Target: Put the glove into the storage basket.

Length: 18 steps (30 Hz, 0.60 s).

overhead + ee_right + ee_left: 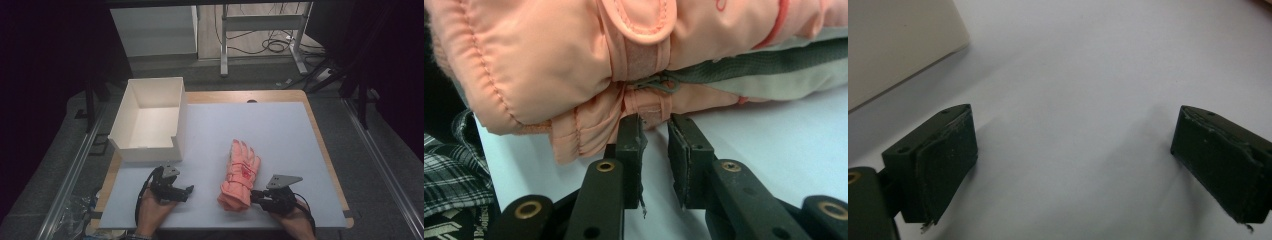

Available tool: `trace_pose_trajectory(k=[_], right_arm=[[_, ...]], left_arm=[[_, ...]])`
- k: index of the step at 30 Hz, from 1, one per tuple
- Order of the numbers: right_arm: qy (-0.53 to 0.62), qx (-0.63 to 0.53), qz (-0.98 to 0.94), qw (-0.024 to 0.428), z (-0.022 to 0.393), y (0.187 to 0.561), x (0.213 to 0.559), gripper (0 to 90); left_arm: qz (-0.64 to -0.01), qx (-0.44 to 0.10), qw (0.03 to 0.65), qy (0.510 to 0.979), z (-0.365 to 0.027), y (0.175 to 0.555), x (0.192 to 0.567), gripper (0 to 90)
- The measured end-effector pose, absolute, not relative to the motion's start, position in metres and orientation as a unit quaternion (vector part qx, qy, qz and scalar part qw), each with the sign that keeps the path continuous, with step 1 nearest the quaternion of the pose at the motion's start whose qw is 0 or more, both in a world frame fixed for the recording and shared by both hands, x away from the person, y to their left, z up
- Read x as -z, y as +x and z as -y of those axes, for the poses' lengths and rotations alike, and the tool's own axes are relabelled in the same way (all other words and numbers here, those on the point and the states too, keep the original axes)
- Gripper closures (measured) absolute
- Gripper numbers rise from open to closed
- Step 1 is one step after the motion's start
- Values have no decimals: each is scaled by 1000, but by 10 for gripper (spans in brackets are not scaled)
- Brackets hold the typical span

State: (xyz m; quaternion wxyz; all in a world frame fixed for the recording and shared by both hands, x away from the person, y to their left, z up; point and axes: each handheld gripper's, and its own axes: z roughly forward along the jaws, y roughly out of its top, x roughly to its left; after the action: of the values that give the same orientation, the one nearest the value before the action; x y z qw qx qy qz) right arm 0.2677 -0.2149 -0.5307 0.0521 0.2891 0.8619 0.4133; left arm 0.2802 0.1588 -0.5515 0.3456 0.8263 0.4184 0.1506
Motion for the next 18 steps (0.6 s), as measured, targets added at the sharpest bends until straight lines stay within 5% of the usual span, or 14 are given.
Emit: trace_pose_trajectory(k=[18], right_arm=[[282,-409,-866,58,184,278,535,739]], left_arm=[[-418,-151,346,826,-159,280,552,46]])
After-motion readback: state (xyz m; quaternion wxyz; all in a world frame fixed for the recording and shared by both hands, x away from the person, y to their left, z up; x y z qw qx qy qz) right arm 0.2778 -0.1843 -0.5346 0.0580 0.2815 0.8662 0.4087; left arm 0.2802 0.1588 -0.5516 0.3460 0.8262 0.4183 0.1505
